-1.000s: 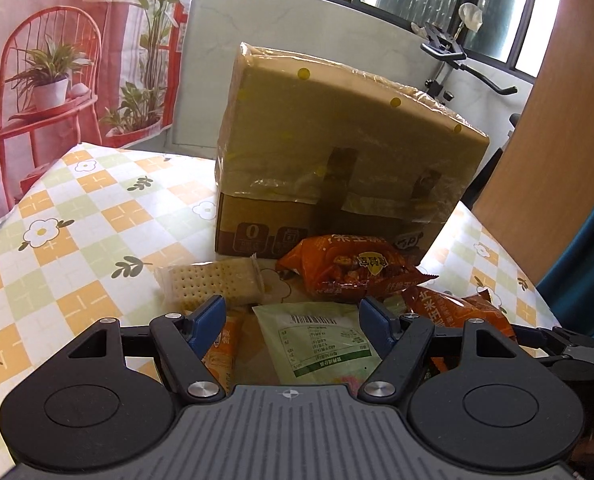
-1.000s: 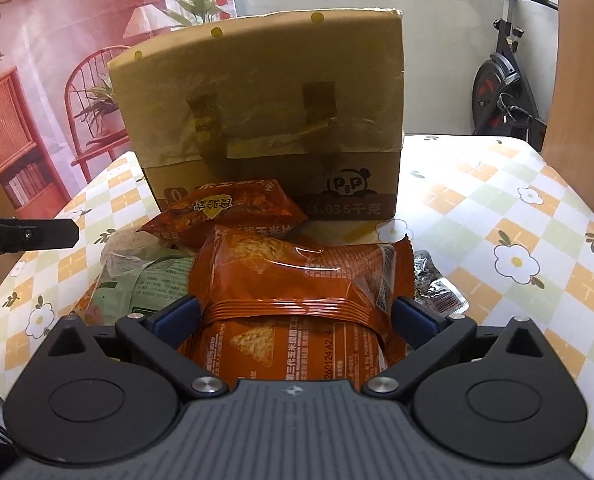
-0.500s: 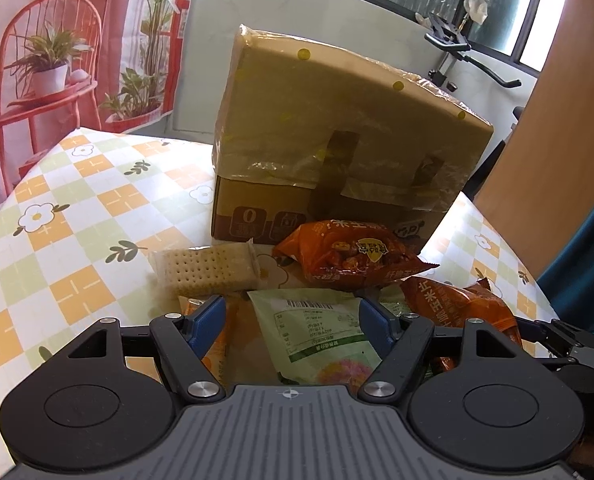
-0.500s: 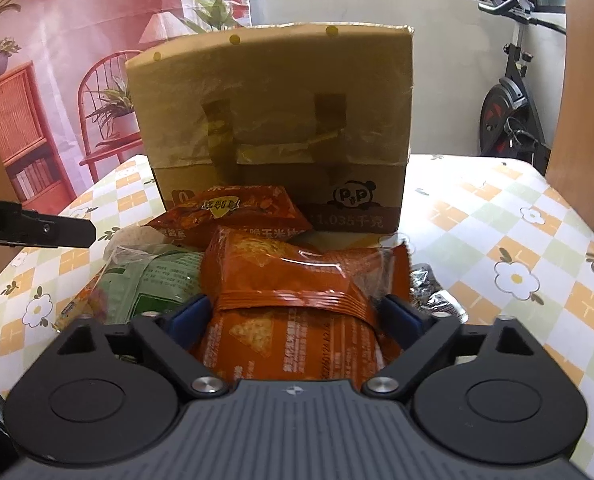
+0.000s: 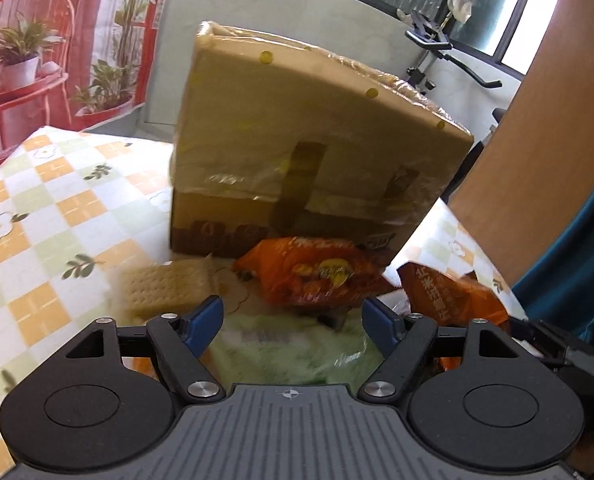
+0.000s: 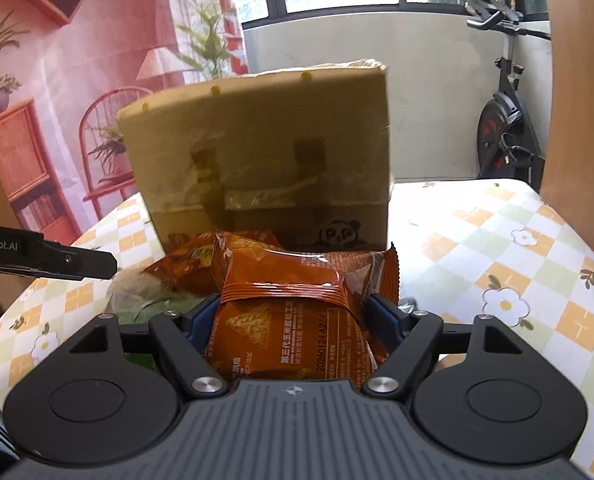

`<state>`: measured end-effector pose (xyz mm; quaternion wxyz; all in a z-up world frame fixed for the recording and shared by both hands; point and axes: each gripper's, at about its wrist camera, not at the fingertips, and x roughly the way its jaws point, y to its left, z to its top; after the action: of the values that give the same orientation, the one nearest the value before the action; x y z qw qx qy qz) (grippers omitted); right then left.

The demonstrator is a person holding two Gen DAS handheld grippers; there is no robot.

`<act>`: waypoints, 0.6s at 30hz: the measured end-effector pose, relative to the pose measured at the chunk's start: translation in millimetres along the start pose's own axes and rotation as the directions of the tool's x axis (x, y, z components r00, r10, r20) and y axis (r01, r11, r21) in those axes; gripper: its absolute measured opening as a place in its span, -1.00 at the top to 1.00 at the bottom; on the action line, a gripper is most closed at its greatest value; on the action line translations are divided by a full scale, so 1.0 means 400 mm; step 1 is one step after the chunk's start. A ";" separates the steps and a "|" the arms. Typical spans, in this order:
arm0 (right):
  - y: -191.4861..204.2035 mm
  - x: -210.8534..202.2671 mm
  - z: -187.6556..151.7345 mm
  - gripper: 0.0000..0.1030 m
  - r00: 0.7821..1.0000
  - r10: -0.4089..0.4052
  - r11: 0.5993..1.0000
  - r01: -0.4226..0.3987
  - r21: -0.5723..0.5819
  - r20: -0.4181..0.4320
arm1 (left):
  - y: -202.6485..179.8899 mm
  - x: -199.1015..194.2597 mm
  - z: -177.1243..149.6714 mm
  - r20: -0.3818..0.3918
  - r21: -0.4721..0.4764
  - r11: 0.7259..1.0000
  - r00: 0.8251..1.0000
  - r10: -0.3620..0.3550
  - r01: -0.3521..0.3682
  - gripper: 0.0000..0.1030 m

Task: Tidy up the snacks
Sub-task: 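Grasp the orange snack pack with the right gripper while the left gripper grasps another orange pack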

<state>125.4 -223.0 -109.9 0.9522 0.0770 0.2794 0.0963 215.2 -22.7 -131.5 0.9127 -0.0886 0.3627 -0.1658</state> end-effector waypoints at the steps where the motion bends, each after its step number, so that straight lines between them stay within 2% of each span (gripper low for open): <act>1: -0.005 0.002 0.001 -0.52 1.000 -0.004 1.000 0.004 0.003 0.002 | -0.005 0.013 0.008 -0.004 0.003 1.000 1.000 -0.006 0.006 -0.56; 4: -0.021 0.007 0.003 -0.52 1.000 -0.015 1.000 0.015 0.006 0.004 | -0.017 0.063 0.034 -0.027 0.010 1.000 0.999 -0.020 0.020 -0.56; 8: -0.042 0.013 0.001 -0.52 1.000 -0.030 0.999 0.029 0.018 0.007 | -0.016 0.126 0.058 -0.065 -0.030 0.997 0.995 -0.071 0.069 -0.57; 10: -0.051 0.015 -0.001 -0.52 0.999 -0.038 0.999 0.037 0.023 0.007 | -0.013 0.154 0.066 -0.073 -0.045 0.997 0.995 -0.067 0.064 -0.58; 13: -0.068 0.016 -0.002 -0.52 0.999 -0.046 0.998 0.046 0.033 0.007 | -0.011 0.184 0.067 -0.087 -0.040 0.999 0.996 -0.017 0.014 -0.58; 18: -0.089 0.019 -0.003 -0.52 0.999 -0.053 0.997 0.053 0.048 0.002 | -0.031 0.210 0.051 -0.138 0.001 0.999 0.990 -0.041 0.041 -0.61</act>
<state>136.0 -255.5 -121.8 0.9528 0.0924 0.2819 0.0641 283.6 -64.1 -166.3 0.8821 -0.0824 0.4225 -0.1911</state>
